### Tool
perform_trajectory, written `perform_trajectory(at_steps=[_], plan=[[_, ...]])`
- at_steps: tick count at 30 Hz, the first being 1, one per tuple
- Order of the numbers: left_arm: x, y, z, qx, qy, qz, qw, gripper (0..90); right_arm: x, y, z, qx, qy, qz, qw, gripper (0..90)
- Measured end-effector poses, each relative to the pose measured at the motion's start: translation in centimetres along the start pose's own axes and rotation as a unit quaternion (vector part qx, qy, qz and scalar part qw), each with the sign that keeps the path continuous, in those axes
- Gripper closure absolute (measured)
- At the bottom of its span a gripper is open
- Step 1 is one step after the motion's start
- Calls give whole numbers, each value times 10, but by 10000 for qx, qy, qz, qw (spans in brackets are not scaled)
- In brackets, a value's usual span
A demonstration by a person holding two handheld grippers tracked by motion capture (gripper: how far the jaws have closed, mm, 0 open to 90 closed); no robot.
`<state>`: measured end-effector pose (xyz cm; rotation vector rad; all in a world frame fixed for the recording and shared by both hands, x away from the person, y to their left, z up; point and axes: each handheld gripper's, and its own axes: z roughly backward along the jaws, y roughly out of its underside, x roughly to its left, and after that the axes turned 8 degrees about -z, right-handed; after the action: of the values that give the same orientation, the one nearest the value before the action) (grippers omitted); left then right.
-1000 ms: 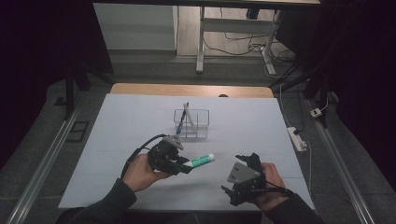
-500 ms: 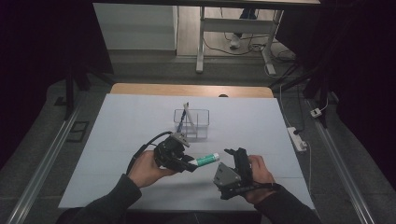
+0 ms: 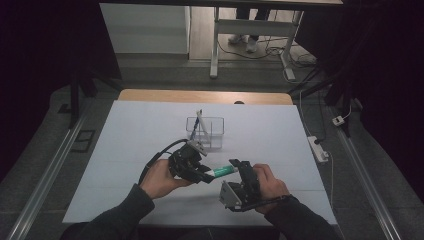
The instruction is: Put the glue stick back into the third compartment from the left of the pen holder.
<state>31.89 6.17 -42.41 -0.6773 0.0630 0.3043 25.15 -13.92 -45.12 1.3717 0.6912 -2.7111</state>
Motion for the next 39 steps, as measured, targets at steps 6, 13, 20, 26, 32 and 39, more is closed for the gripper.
perform_trajectory(at_steps=[6,13,20,26,32,39], plan=[[1,-1,-1,24,24,10,10000,650,5,-5,-4,-58,35,407,9991,375],[1,-2,-3,49,65,5,10000,650,12,-7,-8,-108,142,662,9976,493],[1,-2,-5,37,96,9,9999,650,15,-8,-9,4,225,939,9953,615],[2,-1,-4,-34,120,-35,9999,649,17,-7,-8,-3,314,1102,9934,657],[4,1,-1,-266,-4,-153,9995,617,15,-7,-7,66,356,1002,9943,662],[5,10,11,-692,-396,-8,9968,386,12,-5,-9,14,231,811,9964,663]])
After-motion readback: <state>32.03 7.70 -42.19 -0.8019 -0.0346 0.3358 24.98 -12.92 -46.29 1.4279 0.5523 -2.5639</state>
